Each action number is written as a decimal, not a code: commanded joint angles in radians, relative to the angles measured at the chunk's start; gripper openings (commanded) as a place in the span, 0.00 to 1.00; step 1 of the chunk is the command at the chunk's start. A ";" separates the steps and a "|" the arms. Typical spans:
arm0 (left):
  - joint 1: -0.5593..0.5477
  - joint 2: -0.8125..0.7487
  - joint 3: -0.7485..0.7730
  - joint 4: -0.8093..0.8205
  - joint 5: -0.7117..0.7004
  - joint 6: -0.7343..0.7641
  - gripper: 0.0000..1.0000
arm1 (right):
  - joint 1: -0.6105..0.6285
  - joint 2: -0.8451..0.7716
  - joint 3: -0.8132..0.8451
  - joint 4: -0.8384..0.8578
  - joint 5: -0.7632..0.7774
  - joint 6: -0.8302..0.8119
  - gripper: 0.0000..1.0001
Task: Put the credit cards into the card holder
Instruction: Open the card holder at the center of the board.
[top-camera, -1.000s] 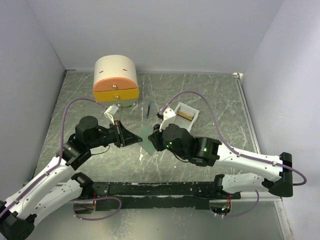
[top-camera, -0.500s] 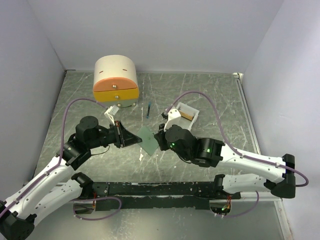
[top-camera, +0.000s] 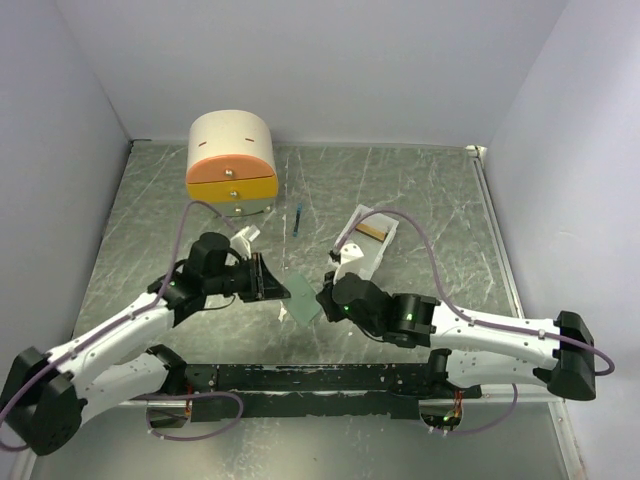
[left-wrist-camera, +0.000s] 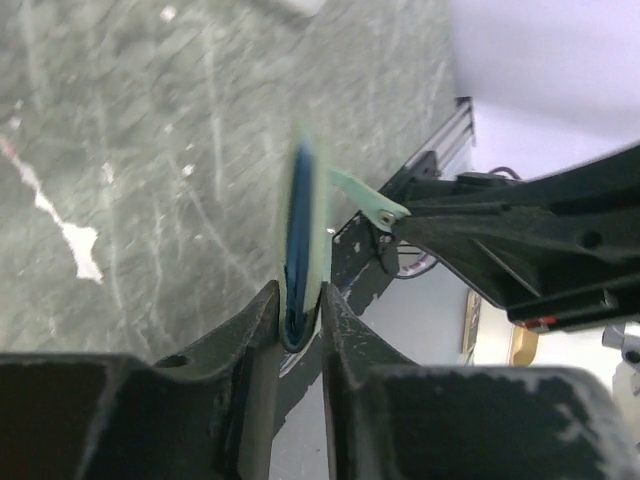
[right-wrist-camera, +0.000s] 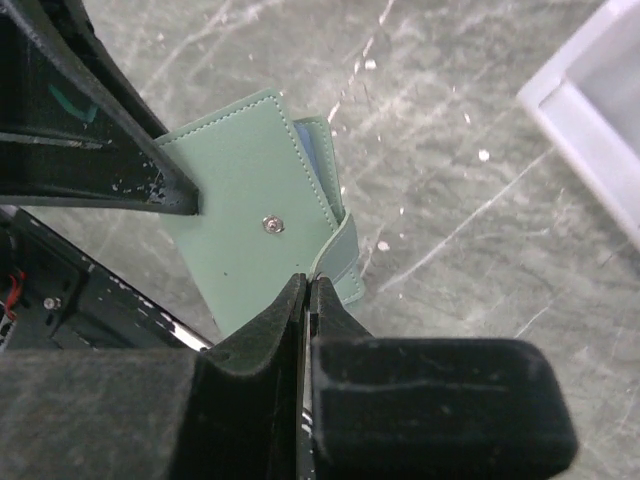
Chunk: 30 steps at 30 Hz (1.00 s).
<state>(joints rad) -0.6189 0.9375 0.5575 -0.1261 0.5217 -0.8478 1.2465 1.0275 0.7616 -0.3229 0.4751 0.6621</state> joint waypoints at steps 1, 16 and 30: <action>-0.002 0.098 -0.023 0.034 -0.061 0.027 0.36 | 0.000 0.001 -0.080 0.074 -0.016 0.094 0.00; -0.002 0.127 0.024 -0.160 -0.246 0.063 0.66 | -0.002 0.071 -0.139 0.177 -0.076 0.176 0.00; -0.002 0.097 -0.024 -0.099 -0.165 0.026 0.65 | -0.002 0.051 -0.142 0.250 -0.078 0.160 0.00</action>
<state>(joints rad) -0.6189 1.0225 0.5461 -0.2359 0.3412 -0.8223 1.2465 1.1007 0.6224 -0.1131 0.3847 0.8185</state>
